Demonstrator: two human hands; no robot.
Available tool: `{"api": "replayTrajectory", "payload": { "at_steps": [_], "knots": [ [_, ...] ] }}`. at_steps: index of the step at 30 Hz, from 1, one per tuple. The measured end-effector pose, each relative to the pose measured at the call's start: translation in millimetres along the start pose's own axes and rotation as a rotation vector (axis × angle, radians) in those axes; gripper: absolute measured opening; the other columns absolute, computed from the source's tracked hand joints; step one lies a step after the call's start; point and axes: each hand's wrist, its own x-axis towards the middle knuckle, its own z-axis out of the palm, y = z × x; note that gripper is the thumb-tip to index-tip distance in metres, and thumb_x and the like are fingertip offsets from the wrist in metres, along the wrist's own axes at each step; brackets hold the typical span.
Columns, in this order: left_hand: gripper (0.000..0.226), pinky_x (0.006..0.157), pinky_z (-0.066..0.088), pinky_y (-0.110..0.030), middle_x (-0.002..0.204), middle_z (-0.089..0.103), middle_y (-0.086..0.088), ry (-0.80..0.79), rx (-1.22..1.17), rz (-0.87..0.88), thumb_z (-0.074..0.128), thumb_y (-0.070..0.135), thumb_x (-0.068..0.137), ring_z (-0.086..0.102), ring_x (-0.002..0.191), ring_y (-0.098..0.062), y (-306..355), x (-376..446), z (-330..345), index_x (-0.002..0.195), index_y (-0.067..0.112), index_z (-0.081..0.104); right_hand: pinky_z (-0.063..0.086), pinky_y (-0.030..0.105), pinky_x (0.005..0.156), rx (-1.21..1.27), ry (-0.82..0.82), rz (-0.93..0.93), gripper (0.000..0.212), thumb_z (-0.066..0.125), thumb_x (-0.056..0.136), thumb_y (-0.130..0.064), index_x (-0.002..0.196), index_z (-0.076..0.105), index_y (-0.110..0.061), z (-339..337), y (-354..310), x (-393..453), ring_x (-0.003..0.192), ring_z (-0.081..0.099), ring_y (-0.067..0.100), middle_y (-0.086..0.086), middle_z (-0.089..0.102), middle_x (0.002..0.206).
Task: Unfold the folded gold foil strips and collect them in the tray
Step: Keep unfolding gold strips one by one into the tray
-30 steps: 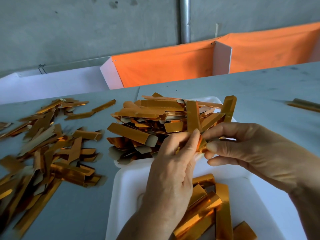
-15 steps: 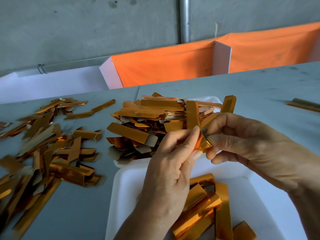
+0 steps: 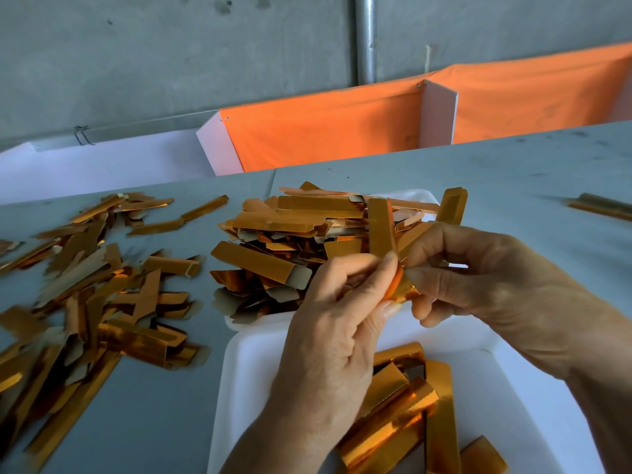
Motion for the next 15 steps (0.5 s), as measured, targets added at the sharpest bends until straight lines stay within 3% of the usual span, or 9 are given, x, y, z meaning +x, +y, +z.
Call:
{"api": "replayTrajectory", "payload": {
  "at_steps": [7, 9, 12, 15],
  "knots": [
    [0.043, 0.089, 0.044, -0.007, 0.121, 0.053, 0.007, -0.006, 0.010, 0.004, 0.048, 0.032, 0.089, 0.051, 0.114, -0.003, 1, 0, -1, 0.130, 0.020, 0.053, 0.044, 0.016, 0.050, -0.085, 0.030, -0.026, 0.007, 0.064, 0.085, -0.007, 0.080, 0.068, -0.010, 2, 8, 3, 0.047, 0.052, 0.010, 0.008, 0.058, 0.059],
    [0.039, 0.088, 0.043, -0.006, 0.120, 0.053, 0.007, 0.000, -0.002, 0.016, 0.051, 0.027, 0.091, 0.051, 0.113, -0.001, 0, 0, -2, 0.129, 0.019, 0.054, 0.044, 0.017, 0.049, 0.032, 0.002, -0.006, 0.006, 0.067, 0.082, -0.014, 0.079, 0.069, -0.010, 0, 8, 1, 0.049, 0.051, 0.011, 0.009, 0.057, 0.061],
    [0.038, 0.087, 0.043, -0.006, 0.119, 0.053, 0.009, 0.012, -0.009, 0.029, 0.056, 0.022, 0.090, 0.051, 0.113, 0.000, -2, 0, -3, 0.128, 0.019, 0.056, 0.045, 0.019, 0.051, 0.275, -0.101, 0.025, 0.032, 0.070, 0.081, -0.032, 0.089, 0.067, -0.002, -6, 9, 0, 0.055, 0.052, 0.015, 0.008, 0.056, 0.070],
    [0.039, 0.087, 0.043, -0.006, 0.119, 0.054, 0.009, 0.019, -0.009, 0.042, 0.054, 0.025, 0.090, 0.052, 0.113, -0.002, -2, 0, -4, 0.129, 0.019, 0.056, 0.048, 0.021, 0.051, 0.420, -0.166, 0.044, 0.036, 0.062, 0.077, -0.029, 0.097, 0.065, 0.000, -9, 10, 1, 0.055, 0.055, 0.016, 0.008, 0.057, 0.072]
  ]
}}
